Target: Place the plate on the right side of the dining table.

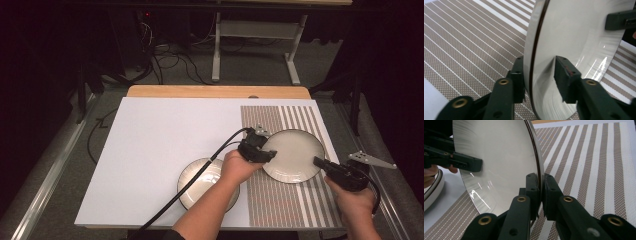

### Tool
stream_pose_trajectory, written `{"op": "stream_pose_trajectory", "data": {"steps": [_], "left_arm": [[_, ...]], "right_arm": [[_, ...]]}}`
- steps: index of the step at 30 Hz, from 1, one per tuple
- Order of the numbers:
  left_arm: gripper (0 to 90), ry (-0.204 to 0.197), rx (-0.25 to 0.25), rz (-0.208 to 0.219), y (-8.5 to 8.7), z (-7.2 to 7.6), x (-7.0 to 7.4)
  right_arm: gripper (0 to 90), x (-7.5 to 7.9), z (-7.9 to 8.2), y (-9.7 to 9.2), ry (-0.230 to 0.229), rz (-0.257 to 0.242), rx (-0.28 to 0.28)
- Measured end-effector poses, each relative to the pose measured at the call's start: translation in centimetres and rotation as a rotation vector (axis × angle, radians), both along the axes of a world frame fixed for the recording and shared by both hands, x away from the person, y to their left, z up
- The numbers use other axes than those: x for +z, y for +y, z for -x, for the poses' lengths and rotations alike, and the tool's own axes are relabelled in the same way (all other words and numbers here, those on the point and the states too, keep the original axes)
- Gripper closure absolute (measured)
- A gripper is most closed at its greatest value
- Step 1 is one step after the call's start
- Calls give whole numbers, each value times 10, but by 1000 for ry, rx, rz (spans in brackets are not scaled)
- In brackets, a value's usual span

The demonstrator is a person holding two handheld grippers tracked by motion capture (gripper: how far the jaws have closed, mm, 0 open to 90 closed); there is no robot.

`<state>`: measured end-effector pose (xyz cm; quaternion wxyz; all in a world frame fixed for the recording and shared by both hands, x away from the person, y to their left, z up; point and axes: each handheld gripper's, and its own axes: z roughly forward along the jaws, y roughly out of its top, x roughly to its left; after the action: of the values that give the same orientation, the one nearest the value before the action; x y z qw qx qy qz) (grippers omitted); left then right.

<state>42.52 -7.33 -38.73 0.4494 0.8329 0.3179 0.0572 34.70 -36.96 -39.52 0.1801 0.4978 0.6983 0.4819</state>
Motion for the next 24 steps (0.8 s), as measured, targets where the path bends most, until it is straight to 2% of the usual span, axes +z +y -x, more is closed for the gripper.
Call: {"op": "stream_pose_trajectory", "data": {"steps": [4, 10, 17, 24], "left_arm": [[500, -37, 29, 24, 7, 1, 7], [392, -68, 57, 95, 32, 5, 13], [301, -146, 116, 99, 65, 22, 19], [169, -202, 189, 115, 115, 45, 21]], "right_arm": [[864, 0, -1, 0, 2, 0, -2], [861, 0, -3, 1, 9, 0, -7], [850, -2, -4, 1, 18, 11, -21], [831, -5, -9, 0, 49, 23, -49]]}}
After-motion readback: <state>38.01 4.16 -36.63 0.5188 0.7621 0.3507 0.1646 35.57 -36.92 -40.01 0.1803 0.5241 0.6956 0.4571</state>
